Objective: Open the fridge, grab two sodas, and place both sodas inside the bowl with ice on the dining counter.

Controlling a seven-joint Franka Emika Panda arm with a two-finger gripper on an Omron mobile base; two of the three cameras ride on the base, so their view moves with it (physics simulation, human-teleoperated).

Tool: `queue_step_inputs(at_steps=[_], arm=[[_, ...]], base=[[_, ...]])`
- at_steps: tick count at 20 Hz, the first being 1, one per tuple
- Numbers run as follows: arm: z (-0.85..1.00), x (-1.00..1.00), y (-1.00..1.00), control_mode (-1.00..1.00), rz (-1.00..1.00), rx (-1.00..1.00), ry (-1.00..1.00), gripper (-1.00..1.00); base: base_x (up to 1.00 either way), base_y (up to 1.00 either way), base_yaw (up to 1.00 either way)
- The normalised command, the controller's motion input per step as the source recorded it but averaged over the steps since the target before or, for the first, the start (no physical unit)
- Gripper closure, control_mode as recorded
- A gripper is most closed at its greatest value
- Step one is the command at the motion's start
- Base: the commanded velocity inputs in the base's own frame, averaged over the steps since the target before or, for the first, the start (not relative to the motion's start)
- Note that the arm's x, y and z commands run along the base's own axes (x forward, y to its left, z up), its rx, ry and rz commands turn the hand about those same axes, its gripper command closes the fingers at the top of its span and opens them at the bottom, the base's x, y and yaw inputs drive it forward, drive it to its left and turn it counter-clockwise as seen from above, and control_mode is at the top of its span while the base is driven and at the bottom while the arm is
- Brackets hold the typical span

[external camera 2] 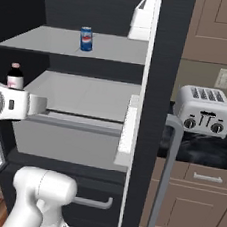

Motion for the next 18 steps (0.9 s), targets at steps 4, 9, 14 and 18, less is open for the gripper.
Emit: queue_step_inputs(at_steps=[4,9,14,18], arm=[[0.00,0.00,0.00,1.00,0.00,0.00,0.00,1.00],[0.00,0.00,0.00,1.00,0.00,0.00,0.00,1.00],[0.00,0.00,0.00,1.00,0.00,0.00,0.00,1.00],[0.00,0.00,0.00,1.00,0.00,0.00,0.00,1.00]], base=[[-0.60,0.10,-0.18],[-0.54,0.33,-0.42],[-0.47,0.50,-0.49],[-0.63,0.46,-0.48]])
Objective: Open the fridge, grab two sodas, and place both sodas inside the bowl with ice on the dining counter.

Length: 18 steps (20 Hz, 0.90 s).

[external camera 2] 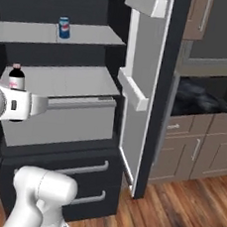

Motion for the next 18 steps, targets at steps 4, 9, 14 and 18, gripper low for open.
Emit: queue_step_inputs(at_steps=[4,9,14,18], arm=[[0.00,0.00,0.00,1.00,0.00,0.00,0.00,1.00],[0.00,0.00,0.00,1.00,0.00,0.00,0.00,1.00],[0.00,0.00,0.00,1.00,0.00,0.00,0.00,1.00],[0.00,0.00,0.00,1.00,0.00,0.00,0.00,1.00]], base=[[-0.94,0.06,-0.38],[-1.00,-0.10,-0.29],[-1.00,-0.17,-0.27],[-1.00,0.00,-0.40]])
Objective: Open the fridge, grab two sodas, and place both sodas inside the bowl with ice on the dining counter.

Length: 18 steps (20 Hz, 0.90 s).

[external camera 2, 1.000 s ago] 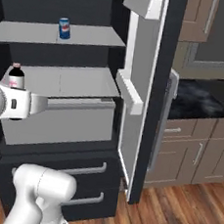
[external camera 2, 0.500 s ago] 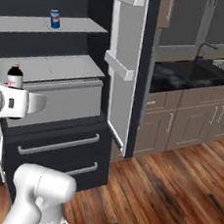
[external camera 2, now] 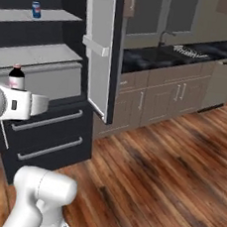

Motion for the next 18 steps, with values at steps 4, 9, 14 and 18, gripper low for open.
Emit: queue_step_inputs(at_steps=[4,9,14,18], arm=[[0.00,0.00,0.00,1.00,0.00,0.00,0.00,1.00],[0.00,0.00,0.00,1.00,0.00,0.00,0.00,1.00],[0.00,0.00,0.00,1.00,0.00,0.00,0.00,1.00],[0.00,0.00,0.00,1.00,0.00,0.00,0.00,1.00]], base=[[-0.93,0.00,-0.46],[-0.86,0.00,-0.46],[-0.88,-0.25,-0.29],[-0.80,-0.48,-0.28]])
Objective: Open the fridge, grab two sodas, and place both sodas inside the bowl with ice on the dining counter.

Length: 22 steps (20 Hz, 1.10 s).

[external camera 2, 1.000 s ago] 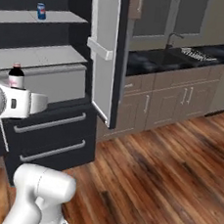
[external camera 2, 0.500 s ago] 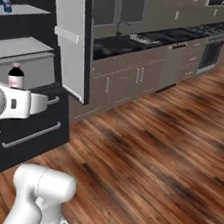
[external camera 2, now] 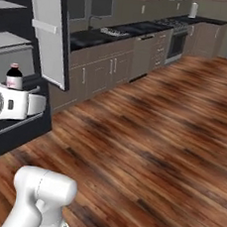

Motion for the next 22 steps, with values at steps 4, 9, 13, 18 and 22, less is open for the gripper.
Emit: queue_step_inputs(at_steps=[4,9,13,18,22], arm=[[0.00,0.00,0.00,1.00,0.00,0.00,0.00,1.00],[0.00,0.00,0.00,1.00,0.00,0.00,0.00,1.00],[0.00,0.00,0.00,1.00,0.00,0.00,0.00,1.00],[0.00,0.00,0.00,1.00,0.00,0.00,0.00,1.00],[0.00,0.00,0.00,1.00,0.00,0.00,0.00,1.00]], base=[[-0.65,-0.59,-0.27],[-0.42,-0.72,-0.24],[-0.01,-0.88,-0.17],[0.10,-1.00,-0.11],[0.15,-1.00,-0.08]])
